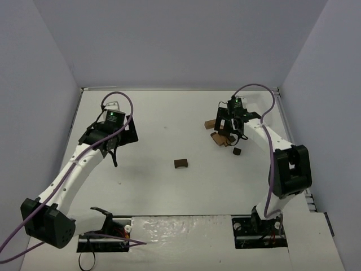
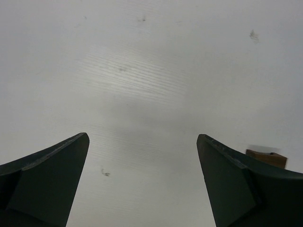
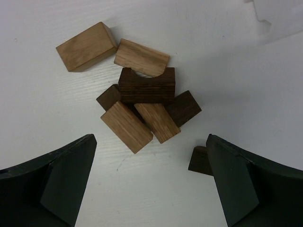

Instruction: Build the wood block tower

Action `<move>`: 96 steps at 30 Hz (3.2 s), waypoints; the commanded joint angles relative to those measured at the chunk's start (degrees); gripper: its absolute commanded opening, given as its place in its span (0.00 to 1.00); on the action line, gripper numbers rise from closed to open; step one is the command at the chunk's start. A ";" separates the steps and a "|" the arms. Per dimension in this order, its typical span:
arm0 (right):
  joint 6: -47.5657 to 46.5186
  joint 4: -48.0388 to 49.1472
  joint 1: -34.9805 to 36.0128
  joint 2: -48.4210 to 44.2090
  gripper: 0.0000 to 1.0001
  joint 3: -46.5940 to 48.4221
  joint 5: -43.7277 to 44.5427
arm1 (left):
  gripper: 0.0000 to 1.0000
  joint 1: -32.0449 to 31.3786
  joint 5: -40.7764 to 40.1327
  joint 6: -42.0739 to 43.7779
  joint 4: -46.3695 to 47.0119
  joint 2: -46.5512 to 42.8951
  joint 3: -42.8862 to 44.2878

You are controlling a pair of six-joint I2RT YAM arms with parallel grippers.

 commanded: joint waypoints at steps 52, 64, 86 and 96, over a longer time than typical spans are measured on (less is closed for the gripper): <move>-2.02 -14.45 15.03 16.44 0.00 22.94 -4.71 | 0.97 6.10 -0.49 16.39 12.61 -8.21 -15.22; 4.79 -18.54 22.89 25.35 0.00 30.52 -4.46 | 0.97 6.10 -1.81 16.39 12.25 -8.39 -15.12; 13.96 -22.00 27.66 30.28 0.00 31.76 -4.16 | 0.97 6.10 -1.51 16.30 11.83 -7.97 -14.78; 15.77 -22.82 29.48 29.71 0.00 29.09 -2.66 | 0.97 6.10 -1.18 16.30 11.90 -8.48 -14.69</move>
